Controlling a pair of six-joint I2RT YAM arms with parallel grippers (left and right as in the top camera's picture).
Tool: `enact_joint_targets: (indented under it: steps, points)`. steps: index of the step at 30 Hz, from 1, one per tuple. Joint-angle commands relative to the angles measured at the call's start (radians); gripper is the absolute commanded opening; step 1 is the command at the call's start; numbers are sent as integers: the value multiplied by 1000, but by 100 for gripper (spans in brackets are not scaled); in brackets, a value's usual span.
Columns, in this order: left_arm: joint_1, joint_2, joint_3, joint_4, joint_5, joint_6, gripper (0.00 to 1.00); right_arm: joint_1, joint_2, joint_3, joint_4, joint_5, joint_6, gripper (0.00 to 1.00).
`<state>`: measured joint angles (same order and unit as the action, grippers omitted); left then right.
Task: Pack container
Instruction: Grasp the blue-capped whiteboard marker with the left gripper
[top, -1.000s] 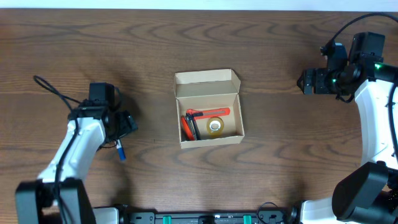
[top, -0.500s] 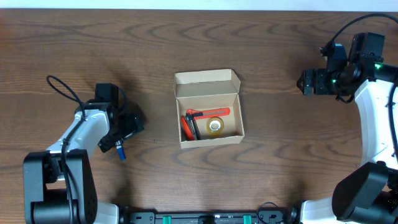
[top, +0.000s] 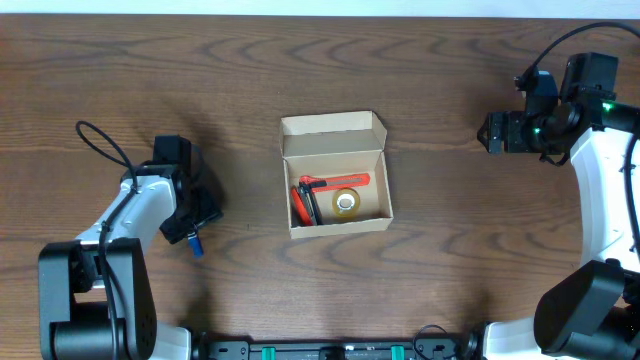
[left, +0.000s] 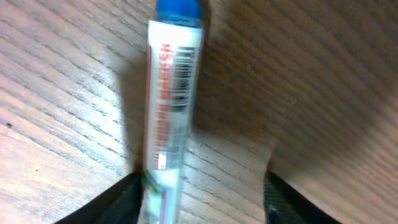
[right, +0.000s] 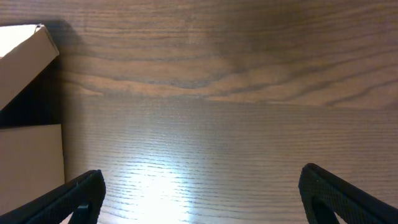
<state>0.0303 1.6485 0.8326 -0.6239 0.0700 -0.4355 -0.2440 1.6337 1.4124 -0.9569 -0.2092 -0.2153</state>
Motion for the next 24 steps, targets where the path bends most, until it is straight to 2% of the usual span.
enact_joint_targets:
  steps: [1,3,11,14,20,24]
  points:
    - [3,27,-6,-4,4,6,46,-3,8,-3,-4,-8,9,93]
    - [3,27,-6,-4,5,6,36,-3,8,-3,-5,-8,9,93]
    - [3,27,-6,-4,1,5,20,-3,8,-3,-8,-8,9,92]
    - [3,27,-6,-3,1,5,6,-3,8,-3,-8,-8,9,92]
    - [3,24,-3,3,16,8,6,-3,8,-3,-8,-8,9,92]
    - [0,8,38,5,141,163,6,-3,8,-3,-8,-8,9,92]
